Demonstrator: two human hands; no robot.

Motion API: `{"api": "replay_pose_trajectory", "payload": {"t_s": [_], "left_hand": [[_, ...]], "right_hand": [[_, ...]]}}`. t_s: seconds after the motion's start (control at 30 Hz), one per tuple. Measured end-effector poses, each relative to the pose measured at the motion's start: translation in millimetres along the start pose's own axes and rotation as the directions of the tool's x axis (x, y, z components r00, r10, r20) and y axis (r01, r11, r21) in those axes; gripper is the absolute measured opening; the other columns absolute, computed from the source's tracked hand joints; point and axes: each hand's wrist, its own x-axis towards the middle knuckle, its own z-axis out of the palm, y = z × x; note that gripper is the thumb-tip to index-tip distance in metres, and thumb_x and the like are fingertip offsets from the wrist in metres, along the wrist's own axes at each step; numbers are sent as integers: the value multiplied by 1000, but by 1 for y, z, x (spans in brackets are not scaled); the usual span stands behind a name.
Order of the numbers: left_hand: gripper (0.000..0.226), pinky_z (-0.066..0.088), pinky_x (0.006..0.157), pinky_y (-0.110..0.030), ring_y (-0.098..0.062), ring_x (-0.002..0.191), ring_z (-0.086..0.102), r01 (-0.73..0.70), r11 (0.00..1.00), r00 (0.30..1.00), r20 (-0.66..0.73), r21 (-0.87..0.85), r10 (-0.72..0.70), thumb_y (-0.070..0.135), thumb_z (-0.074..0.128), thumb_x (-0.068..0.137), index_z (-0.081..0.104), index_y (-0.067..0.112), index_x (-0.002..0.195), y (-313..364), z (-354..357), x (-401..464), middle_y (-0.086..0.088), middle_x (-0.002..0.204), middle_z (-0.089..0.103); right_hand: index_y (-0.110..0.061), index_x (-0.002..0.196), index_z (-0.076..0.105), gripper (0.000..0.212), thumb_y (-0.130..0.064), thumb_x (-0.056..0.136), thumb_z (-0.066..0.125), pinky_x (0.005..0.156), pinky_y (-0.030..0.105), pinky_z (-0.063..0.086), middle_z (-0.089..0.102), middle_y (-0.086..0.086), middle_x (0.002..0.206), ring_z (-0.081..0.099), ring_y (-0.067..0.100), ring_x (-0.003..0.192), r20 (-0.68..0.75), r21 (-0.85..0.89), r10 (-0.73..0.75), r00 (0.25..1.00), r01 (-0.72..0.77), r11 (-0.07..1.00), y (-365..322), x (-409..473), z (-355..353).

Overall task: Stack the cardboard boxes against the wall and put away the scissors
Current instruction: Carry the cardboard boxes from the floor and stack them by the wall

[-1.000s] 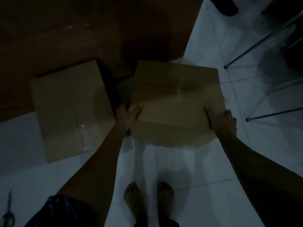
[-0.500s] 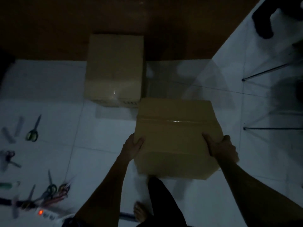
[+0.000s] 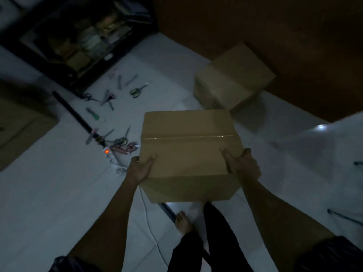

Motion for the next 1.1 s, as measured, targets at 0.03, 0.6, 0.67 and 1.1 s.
{"api": "replay_pose_trajectory", "payload": {"t_s": [0.03, 0.6, 0.67, 1.1], "left_hand": [[112, 51, 96, -44, -27, 109, 63, 15, 999, 1000, -24, -30, -16, 94, 55, 48, 55, 21, 132, -10, -19, -16, -5, 126, 63], [79, 55, 85, -50, -37, 110, 60, -24, 777, 867, -400, -629, -296, 65, 61, 79, 52, 10, 136, -76, -272, -166, -17, 130, 59], [79, 55, 85, -49, -37, 110, 60, -59, 763, 845, -440, -643, -305, 65, 61, 80, 52, 10, 136, -80, -303, -177, -17, 131, 58], [81, 55, 74, -45, -35, 95, 59, -180, 680, 704, -576, -711, -416, 66, 59, 81, 51, 4, 133, -218, -548, -265, -20, 125, 58]], "right_hand": [[-19, 121, 46, 88, -88, 67, 52, 88, 44, 46, 63, 12, 113, 62, 36, 103, 3, -35, -49, 999, 49, 998, -18, -14, 5], [-17, 133, 41, 96, -88, 70, 50, 96, 46, 46, 58, 16, 128, 57, 37, 116, 266, -239, -670, 693, 721, 650, -322, -219, 60], [-19, 138, 39, 99, -90, 68, 49, 98, 46, 46, 57, 15, 132, 56, 36, 119, 287, -226, -693, 662, 749, 622, -355, -248, 67], [-18, 140, 43, 94, -87, 76, 43, 88, 37, 43, 54, 12, 136, 54, 34, 122, 395, -126, -857, 331, 943, 306, -499, -531, 182]]}}
